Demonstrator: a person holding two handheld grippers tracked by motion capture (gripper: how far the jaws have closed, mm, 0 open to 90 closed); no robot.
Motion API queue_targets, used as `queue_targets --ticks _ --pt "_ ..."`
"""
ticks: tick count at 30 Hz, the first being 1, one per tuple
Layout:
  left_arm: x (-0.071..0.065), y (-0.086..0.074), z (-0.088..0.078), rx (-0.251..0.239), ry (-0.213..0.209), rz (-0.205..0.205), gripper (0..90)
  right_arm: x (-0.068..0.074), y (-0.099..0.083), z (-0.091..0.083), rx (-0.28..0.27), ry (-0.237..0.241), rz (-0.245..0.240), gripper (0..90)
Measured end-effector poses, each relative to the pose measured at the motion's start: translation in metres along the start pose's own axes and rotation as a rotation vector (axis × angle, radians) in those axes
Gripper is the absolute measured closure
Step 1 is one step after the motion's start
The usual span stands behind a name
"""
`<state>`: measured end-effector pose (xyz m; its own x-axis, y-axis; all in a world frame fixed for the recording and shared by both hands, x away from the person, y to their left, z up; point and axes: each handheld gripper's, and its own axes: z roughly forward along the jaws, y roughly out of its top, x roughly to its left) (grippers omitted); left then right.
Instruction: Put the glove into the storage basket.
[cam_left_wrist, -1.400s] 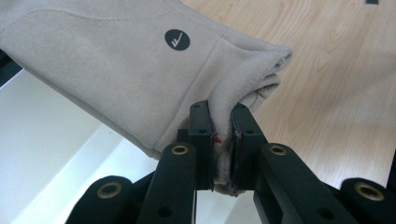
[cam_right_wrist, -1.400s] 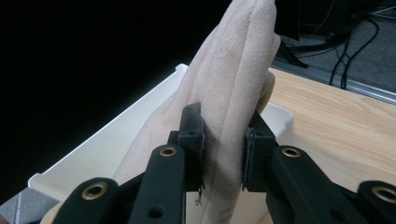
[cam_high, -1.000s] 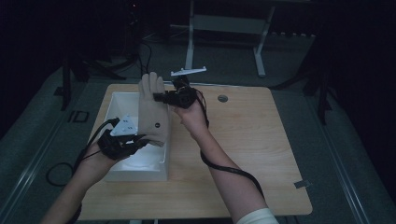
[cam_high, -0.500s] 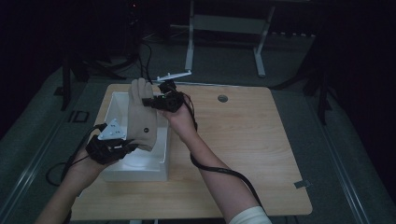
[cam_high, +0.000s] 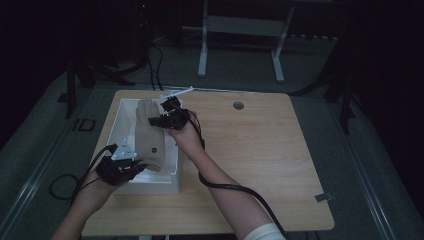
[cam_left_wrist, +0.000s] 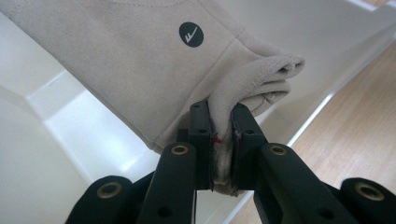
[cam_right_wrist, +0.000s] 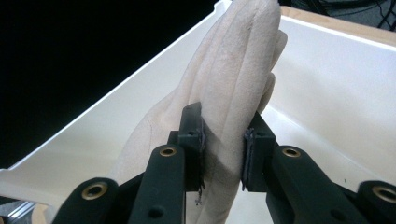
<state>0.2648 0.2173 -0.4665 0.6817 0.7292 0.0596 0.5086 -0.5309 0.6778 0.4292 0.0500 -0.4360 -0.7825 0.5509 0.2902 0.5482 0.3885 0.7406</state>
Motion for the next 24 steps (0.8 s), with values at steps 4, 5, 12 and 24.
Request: queue_targets --ticks 4,5,12,24 --pt "0.000 -0.005 0.009 0.015 0.010 -0.008 82.1 -0.002 -0.002 0.006 0.035 -0.011 -0.006 73.6" --pt "0.000 -0.007 0.010 0.019 0.007 -0.015 82.1 -0.002 -0.003 0.007 0.043 -0.011 -0.006 73.6" --pt "0.000 -0.015 0.018 0.043 0.022 -0.033 82.0 -0.004 -0.007 0.018 0.101 -0.023 -0.013 72.7" --pt "0.004 -0.013 0.023 0.012 0.024 -0.123 50.1 -0.007 0.002 0.010 0.087 -0.060 -0.014 40.1"
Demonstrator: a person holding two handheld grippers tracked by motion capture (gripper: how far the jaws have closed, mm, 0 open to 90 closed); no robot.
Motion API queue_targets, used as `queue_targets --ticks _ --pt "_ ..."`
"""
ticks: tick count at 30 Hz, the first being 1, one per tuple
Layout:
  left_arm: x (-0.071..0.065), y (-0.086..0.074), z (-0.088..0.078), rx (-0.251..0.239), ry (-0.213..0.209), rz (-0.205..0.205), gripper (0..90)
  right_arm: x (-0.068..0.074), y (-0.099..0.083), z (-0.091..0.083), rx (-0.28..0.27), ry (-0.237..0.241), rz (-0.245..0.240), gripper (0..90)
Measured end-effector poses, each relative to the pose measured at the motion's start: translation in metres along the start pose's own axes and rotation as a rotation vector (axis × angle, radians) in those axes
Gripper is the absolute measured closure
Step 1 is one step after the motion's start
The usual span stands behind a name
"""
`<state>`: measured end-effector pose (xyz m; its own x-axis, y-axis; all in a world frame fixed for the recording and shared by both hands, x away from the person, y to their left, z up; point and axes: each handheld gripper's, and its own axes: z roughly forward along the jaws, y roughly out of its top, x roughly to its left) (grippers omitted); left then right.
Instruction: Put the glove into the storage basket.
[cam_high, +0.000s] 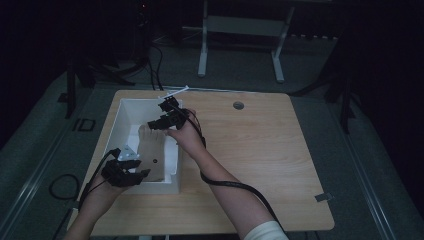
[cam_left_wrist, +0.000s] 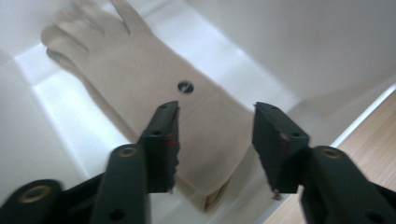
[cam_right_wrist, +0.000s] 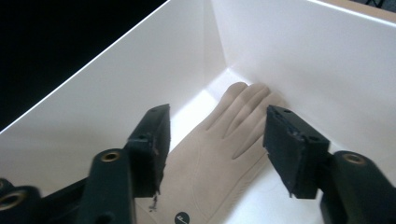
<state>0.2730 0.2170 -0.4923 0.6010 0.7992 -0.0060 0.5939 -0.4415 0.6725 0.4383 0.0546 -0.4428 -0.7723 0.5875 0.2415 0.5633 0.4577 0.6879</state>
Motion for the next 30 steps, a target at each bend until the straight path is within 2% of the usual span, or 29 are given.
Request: queue_targets --ticks 4,8,10,13,16,19,26,27,28,30 --pt "-0.002 0.005 -0.001 -0.042 -0.007 -0.053 36.8 0.001 -0.001 -0.006 -0.013 0.019 -0.015 32.4" --pt "-0.005 0.011 -0.004 -0.085 0.021 -0.083 18.0 0.000 -0.003 -0.015 -0.028 0.056 -0.040 20.6" --pt "-0.006 0.014 -0.007 -0.118 0.030 -0.094 14.0 -0.001 -0.005 -0.020 -0.038 0.066 -0.049 20.5" --pt "-0.008 0.019 -0.011 -0.166 0.012 -0.116 4.6 -0.004 -0.008 -0.028 -0.029 0.062 -0.086 17.6" --pt "-0.013 0.025 -0.016 -0.219 0.016 -0.120 3.0 -0.007 -0.013 -0.037 -0.043 0.072 -0.087 17.5" --pt "-0.018 0.032 -0.019 -0.249 0.001 -0.124 3.0 -0.009 -0.016 -0.047 -0.057 0.071 -0.099 17.4" --pt "-0.032 0.048 -0.020 -0.260 -0.007 -0.097 3.1 -0.014 -0.023 -0.071 -0.079 0.057 -0.118 17.0" --pt "-0.038 0.055 -0.020 -0.273 -0.027 -0.098 3.1 -0.015 -0.025 -0.074 -0.081 0.055 -0.121 17.0" --pt "-0.040 0.057 -0.019 -0.276 -0.031 -0.095 3.1 -0.017 -0.029 -0.083 -0.082 0.048 -0.130 17.0" --pt "-0.047 0.062 -0.018 -0.280 -0.042 -0.085 3.1 -0.019 -0.033 -0.089 -0.088 0.052 -0.131 17.0"
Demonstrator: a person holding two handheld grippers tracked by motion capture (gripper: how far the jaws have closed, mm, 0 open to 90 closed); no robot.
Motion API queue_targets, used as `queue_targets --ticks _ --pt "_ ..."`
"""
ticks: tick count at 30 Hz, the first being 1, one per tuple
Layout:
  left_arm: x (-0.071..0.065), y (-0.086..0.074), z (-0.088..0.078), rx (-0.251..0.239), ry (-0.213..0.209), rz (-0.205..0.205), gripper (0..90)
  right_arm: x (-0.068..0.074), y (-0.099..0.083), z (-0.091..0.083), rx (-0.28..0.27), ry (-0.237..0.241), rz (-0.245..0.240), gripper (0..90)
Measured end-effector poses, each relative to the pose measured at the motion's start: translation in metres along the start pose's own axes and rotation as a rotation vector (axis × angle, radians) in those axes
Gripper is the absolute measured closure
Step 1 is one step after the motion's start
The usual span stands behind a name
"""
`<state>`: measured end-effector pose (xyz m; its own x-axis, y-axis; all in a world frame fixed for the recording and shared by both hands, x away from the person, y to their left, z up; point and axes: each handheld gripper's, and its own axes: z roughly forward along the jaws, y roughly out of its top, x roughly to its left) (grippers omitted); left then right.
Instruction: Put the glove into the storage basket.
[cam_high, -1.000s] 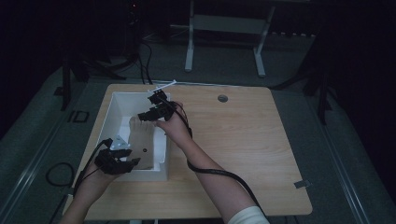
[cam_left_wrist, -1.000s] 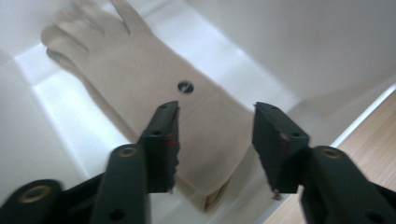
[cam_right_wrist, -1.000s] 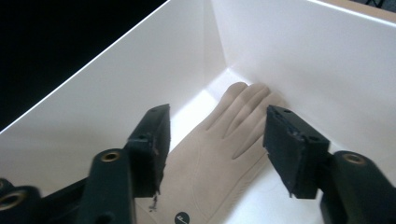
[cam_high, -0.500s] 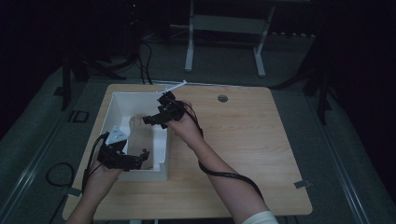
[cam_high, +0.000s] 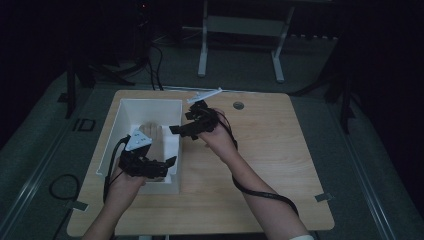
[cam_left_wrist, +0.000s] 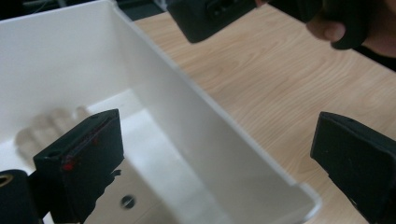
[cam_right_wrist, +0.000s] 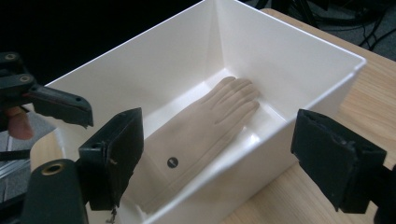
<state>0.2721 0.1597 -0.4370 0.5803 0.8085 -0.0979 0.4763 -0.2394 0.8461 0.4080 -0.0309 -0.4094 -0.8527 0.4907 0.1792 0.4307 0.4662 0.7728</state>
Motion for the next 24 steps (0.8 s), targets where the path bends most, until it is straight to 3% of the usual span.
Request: queue_targets --ticks 4,9,15,24 --pt "-0.010 0.005 0.005 -0.001 -0.028 0.012 3.1 -0.003 -0.006 -0.010 -0.003 -0.005 -0.003 16.9" --pt "-0.032 0.017 0.011 -0.012 -0.061 0.070 3.1 -0.012 -0.019 -0.032 -0.018 -0.016 0.000 16.4" --pt "-0.052 0.028 0.016 -0.030 -0.103 0.111 3.1 -0.020 -0.034 -0.051 -0.025 -0.040 -0.003 15.9" --pt "-0.079 0.032 0.034 -0.020 -0.182 0.158 3.1 -0.033 -0.058 -0.075 -0.036 -0.056 0.023 15.7"
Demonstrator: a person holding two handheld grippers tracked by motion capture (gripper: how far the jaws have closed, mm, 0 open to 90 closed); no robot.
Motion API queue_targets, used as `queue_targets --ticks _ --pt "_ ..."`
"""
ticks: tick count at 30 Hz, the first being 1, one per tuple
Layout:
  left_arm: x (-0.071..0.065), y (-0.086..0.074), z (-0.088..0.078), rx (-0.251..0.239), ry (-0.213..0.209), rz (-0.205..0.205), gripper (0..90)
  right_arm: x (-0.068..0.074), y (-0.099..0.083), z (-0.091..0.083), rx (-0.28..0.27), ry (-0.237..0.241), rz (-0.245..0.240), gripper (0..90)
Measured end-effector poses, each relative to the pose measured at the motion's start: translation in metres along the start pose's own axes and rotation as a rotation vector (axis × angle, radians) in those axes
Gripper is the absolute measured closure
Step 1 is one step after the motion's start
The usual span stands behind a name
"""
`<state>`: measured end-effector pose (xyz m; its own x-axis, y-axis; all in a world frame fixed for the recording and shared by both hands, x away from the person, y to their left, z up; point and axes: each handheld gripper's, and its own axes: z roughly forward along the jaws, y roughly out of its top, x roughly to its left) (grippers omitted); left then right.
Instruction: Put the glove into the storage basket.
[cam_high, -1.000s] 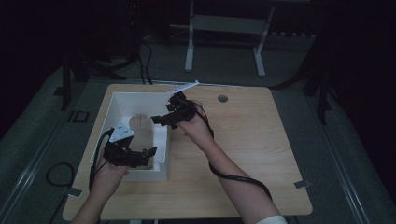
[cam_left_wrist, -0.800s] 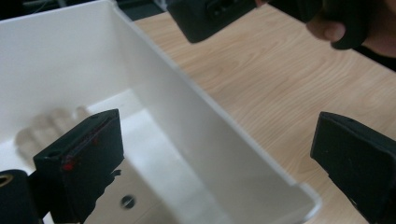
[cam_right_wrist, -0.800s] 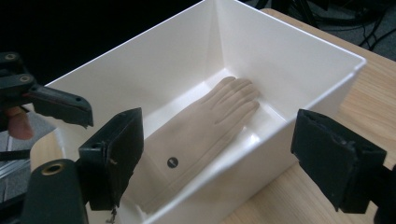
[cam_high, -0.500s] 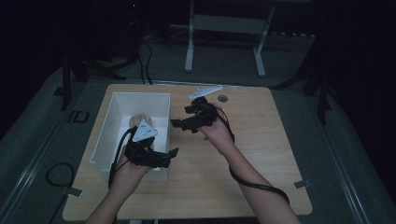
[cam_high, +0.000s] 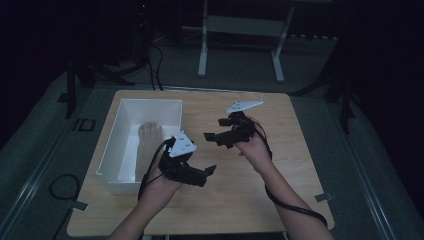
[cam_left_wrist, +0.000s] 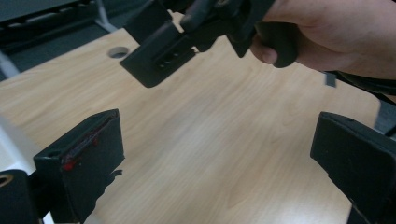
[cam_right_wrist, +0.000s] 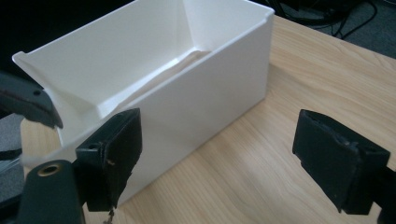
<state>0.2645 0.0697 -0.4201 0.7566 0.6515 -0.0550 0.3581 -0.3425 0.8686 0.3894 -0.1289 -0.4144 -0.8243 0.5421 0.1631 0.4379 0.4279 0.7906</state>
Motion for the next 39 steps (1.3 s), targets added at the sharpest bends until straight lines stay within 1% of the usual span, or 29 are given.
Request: queue_targets --ticks 3,6,8,9,10,12,18,19,21,22,24,25,26,27,29,32,34,37,39 --pt "-0.006 -0.001 0.009 0.001 -0.027 0.008 3.1 -0.005 -0.010 -0.006 -0.001 -0.008 0.005 15.7" --pt "-0.013 -0.003 0.019 0.012 -0.053 0.023 3.1 -0.009 -0.020 -0.009 0.002 -0.016 0.003 15.7" --pt "-0.015 -0.004 0.021 0.015 -0.060 0.026 3.1 -0.012 -0.027 -0.011 0.003 -0.020 0.004 15.7" --pt "-0.018 -0.006 0.028 0.020 -0.072 0.033 3.1 -0.014 -0.032 -0.012 -0.001 -0.027 0.004 15.7" --pt "-0.019 -0.007 0.030 0.023 -0.075 0.037 3.1 -0.016 -0.035 -0.012 0.000 -0.029 0.008 15.7" --pt "-0.022 -0.011 0.036 0.029 -0.090 0.036 3.1 -0.018 -0.041 -0.013 -0.006 -0.030 0.008 15.7" --pt "-0.029 -0.022 0.053 0.041 -0.126 0.034 3.1 -0.025 -0.062 -0.009 0.008 -0.042 -0.006 15.1" --pt "-0.030 -0.024 0.056 0.045 -0.135 0.035 3.1 -0.026 -0.066 -0.009 0.010 -0.042 -0.002 15.1" --pt "-0.033 -0.028 0.062 0.050 -0.149 0.037 3.1 -0.027 -0.073 -0.007 0.016 -0.043 -0.013 15.1" --pt "-0.034 -0.031 0.064 0.048 -0.155 0.044 3.1 -0.028 -0.076 -0.006 0.021 -0.049 -0.017 15.1" --pt "-0.037 -0.035 0.070 0.057 -0.156 0.056 3.1 -0.029 -0.083 -0.004 0.024 -0.052 -0.018 15.1" --pt "-0.037 -0.035 0.070 0.057 -0.156 0.056 3.1 -0.030 -0.087 -0.004 0.025 -0.055 -0.014 15.1" --pt "-0.038 -0.040 0.074 0.062 -0.162 0.063 3.1 -0.031 -0.090 -0.004 0.023 -0.055 -0.011 15.1" --pt "-0.038 -0.040 0.074 0.062 -0.162 0.063 3.1 -0.032 -0.094 -0.003 0.021 -0.056 -0.009 15.1" --pt "-0.041 -0.047 0.081 0.060 -0.176 0.057 3.1 -0.034 -0.101 -0.001 0.025 -0.063 -0.009 15.1" --pt "-0.041 -0.052 0.086 0.067 -0.183 0.067 3.1 -0.037 -0.112 0.002 0.030 -0.071 -0.010 15.0" --pt "-0.042 -0.057 0.089 0.058 -0.189 0.067 3.1 -0.038 -0.118 0.003 0.033 -0.074 -0.010 15.0" --pt "-0.043 -0.063 0.093 0.059 -0.202 0.064 3.1 -0.041 -0.127 0.004 0.035 -0.082 -0.018 14.4" --pt "-0.043 -0.065 0.094 0.062 -0.204 0.069 3.1 -0.042 -0.133 0.005 0.031 -0.088 -0.014 14.4"
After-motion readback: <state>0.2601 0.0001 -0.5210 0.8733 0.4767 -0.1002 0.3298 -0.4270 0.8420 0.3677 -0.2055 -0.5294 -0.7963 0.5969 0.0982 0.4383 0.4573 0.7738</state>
